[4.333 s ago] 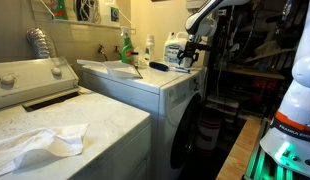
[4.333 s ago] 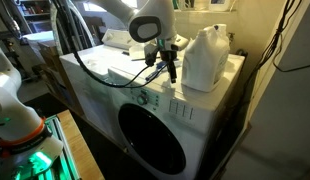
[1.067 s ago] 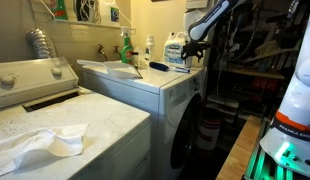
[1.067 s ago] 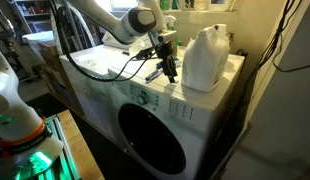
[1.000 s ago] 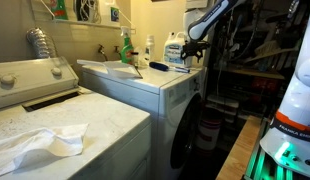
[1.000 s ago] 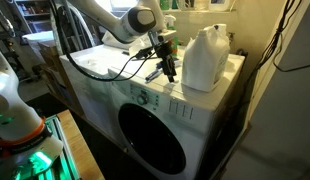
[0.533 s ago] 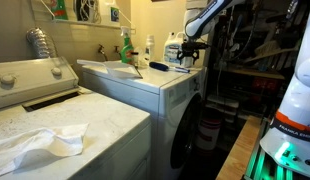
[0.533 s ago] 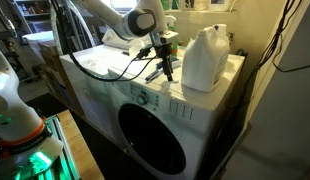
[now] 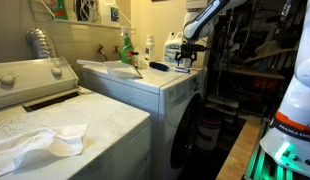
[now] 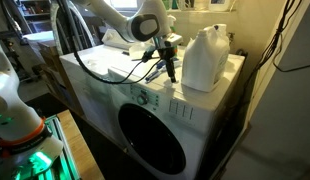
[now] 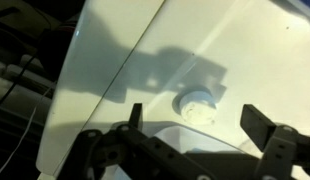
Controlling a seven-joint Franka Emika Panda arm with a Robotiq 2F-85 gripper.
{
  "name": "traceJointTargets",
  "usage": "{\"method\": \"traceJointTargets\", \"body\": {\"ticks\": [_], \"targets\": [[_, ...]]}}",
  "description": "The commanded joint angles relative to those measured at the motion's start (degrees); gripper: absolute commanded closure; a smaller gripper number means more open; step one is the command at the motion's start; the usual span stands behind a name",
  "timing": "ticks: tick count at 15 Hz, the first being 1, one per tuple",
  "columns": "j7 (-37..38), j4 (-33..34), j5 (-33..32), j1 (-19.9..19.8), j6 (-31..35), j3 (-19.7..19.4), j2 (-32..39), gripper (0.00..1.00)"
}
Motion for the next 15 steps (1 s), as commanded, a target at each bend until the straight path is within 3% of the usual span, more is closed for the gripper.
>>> {"method": "traceJointTargets", "body": {"ticks": [1,5,7,8,13,15], "targets": [[-1.55,1.28,1.31,-0.56,1.86,-0.15,1.97,0.00],[-2.07,2.08,1.93,-0.48,2.02,-0.13,3.23,0.16],[-1.86,2.40,1.77,-0.36,2.14,-0.23,3.68,0.40],[-1.69,2.46,1.53,-0.28,2.25,-0.33,3.78,0.42],[-1.77,2.33,1.00,0.06,1.67,-0.37,2.94,0.82],[-1.24,2.26,-0.09,0.68,0.49,-0.35,1.91,0.87]]}}
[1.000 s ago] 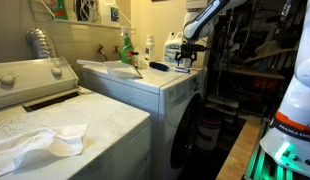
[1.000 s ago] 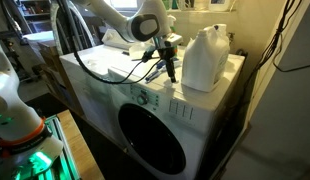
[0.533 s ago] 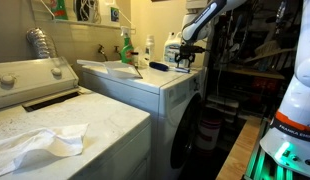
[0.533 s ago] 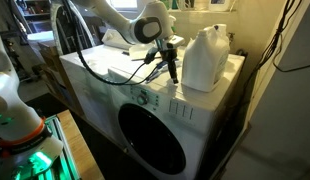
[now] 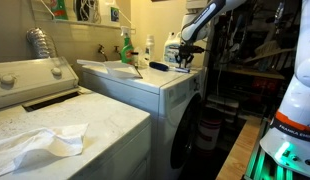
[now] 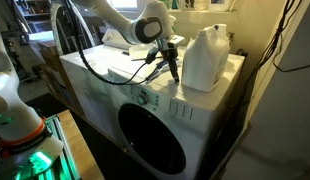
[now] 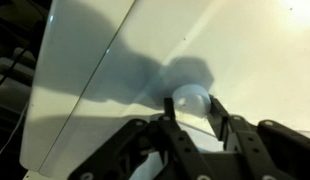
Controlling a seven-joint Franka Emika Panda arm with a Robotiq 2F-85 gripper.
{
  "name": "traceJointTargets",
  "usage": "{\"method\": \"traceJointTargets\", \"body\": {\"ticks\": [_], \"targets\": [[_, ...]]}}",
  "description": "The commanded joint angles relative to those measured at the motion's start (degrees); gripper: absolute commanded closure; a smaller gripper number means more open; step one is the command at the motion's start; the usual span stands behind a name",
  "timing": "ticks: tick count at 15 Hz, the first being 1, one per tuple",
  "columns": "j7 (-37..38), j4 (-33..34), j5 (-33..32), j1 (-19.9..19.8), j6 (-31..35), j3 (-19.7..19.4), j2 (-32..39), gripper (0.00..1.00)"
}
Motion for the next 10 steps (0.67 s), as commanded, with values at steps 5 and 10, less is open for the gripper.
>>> {"method": "traceJointTargets", "body": {"ticks": [5,10], "targets": [[-1.92,2.49,-0.65,2.29,-12.95,1.23,-8.21,0.87],[-0.75,14.60,-2.77,1.54,-27.79,3.53,-12.81,0.87]]}}
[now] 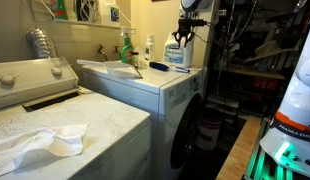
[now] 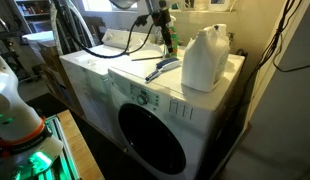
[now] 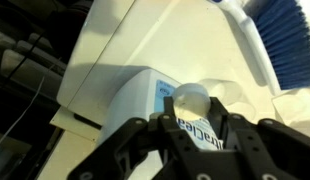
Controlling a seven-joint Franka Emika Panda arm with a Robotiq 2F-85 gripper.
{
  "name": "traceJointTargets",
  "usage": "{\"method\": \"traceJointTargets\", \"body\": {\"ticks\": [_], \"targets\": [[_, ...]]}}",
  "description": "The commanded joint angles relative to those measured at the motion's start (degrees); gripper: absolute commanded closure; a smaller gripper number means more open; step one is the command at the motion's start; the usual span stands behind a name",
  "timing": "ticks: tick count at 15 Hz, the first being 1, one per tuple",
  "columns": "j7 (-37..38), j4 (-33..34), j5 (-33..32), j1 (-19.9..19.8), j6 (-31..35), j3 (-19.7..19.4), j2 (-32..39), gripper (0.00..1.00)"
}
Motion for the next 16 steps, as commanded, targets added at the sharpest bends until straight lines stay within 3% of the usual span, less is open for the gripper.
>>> {"method": "traceJointTargets", "body": {"ticks": [1,6,12,16], "targets": [[0.20,8.35,-1.68,-1.39,-8.68,1.13,-1.80,0.87],[0.23,20.65,-0.01,-3.50,-12.63,0.27,2.64,0.87],[1.61,31.11,1.64,-6.05,-14.08,-2.21,11.24,0.87],[1.16,37.16,2.72,-7.46,-18.93,-3.96,15.75,0.87]]}}
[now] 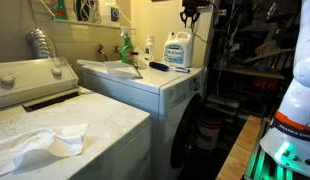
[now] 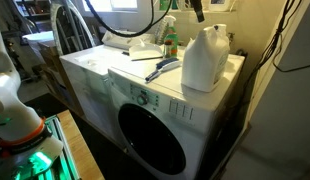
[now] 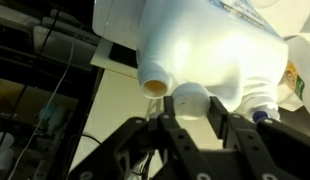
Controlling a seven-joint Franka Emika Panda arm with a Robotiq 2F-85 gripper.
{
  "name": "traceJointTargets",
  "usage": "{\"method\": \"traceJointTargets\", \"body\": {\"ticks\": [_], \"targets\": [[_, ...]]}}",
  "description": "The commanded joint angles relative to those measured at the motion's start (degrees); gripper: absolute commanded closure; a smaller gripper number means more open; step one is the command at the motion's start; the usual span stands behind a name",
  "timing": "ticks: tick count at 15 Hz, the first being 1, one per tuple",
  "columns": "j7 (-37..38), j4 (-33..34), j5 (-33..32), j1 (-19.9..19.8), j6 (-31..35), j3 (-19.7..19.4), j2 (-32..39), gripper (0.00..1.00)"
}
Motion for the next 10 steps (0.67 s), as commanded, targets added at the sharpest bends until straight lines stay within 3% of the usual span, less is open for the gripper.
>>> {"method": "traceJointTargets", "body": {"ticks": [1,10], "targets": [[-0.26,7.67,2.19,-1.37,-7.07,-1.37,4.93,0.87],[-1.24,11.43,3.99,-3.40,-11.36,-0.97,7.95,0.87]]}}
